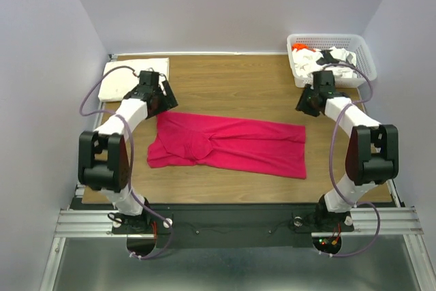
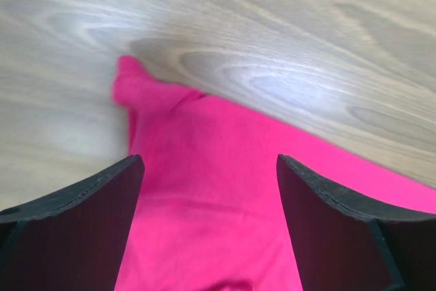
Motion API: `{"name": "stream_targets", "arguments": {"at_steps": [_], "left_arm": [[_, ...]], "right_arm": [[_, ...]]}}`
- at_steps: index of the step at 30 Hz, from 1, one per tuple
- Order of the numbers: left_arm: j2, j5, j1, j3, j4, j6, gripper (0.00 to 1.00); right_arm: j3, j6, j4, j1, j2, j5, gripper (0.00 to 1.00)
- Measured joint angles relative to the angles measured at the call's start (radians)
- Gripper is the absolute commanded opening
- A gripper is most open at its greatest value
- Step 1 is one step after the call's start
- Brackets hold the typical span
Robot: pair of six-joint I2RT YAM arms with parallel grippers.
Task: Fold and stack the t-shirts
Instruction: Fold the tshirt
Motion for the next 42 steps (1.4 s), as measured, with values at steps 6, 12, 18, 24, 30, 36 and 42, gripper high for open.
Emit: {"name": "stream_targets", "arguments": {"at_steps": [6, 12, 18, 24, 30, 36, 42], "left_arm": [[-0.292, -0.077, 0.000, -0.143, 0.023, 0.031, 0.92], [-0.520, -0.113, 0.000, -0.377, 0.081, 0.050, 0.92], [-0.564, -0.126, 0.000, -0.491, 0.111, 0.070, 0.92], [-0.566, -0.139, 0.000, -0.497, 0.164, 0.085, 0.92], [-0.566, -0.143, 0.000, -0.497, 0.185, 0.091, 0.91], [-0.566, -0.140, 0.000, -0.497, 0.198, 0.093, 0.91], [-0.566, -0.137, 0.000, -0.497, 0.203, 0.094, 0.91]], "right_arm": [[-0.013, -0.040, -0.033, 0.191, -0.075, -0.001, 0.45], [-0.040, -0.055, -0.096, 0.229, -0.048, 0.007, 0.45], [-0.040, -0.060, -0.116, 0.257, 0.000, 0.027, 0.45], [-0.040, -0.063, -0.135, 0.274, 0.033, 0.038, 0.45], [-0.040, -0.063, -0.158, 0.296, 0.034, 0.053, 0.44], [-0.040, -0.058, -0.193, 0.315, 0.034, 0.056, 0.44], [-0.046, -0.046, -0.220, 0.322, 0.032, 0.056, 0.44]]}}
